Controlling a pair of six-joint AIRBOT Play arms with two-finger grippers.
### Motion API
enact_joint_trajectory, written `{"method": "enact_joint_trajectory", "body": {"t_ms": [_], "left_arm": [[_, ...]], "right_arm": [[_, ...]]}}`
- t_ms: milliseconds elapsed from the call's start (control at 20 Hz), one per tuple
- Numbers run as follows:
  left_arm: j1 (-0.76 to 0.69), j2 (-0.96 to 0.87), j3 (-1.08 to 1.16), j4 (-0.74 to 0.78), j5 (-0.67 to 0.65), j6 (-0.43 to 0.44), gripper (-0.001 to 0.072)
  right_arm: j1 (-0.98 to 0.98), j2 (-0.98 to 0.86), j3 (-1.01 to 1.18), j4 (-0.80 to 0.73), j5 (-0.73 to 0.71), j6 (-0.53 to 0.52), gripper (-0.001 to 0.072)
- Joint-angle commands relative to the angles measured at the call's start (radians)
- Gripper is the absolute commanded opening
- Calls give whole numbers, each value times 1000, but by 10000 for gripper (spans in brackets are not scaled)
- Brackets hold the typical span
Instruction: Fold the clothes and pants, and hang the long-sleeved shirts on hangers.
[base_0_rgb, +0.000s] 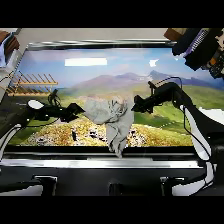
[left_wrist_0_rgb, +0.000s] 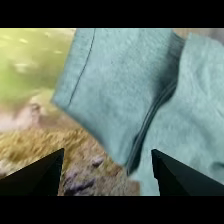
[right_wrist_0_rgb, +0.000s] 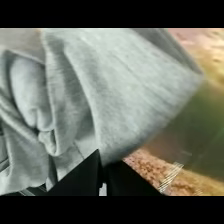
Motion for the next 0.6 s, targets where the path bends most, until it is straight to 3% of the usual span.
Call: {"method": "enact_joint_trajectory", "body": {"t_ms": [0, 150, 200, 250, 300, 400, 550], "left_arm": [[-54, -148, 51, -100, 79, 77, 602], [-77, -219, 124, -100, 98, 72, 595], [-78, -235, 145, -100, 97, 68, 476], [-77, -241, 163, -100, 79, 69, 210], [-69, -237, 188, -113, 39, 73, 19], [-51, -193, 268, -105, -51, 73, 15], [7, -31, 386, 8, -76, 33, 14]], "right_arm": [[1, 79, 1, -18, -29, 28, 38], [1, 139, 1, -20, -51, 44, 38], [1, 160, 1, -24, -51, 50, 38], [1, 184, 1, -26, -51, 51, 38], [1, 210, 1, -28, -51, 53, 38], [1, 283, 2, -35, -35, 52, 38], [1, 437, 48, -127, 31, 44, 38]]}}
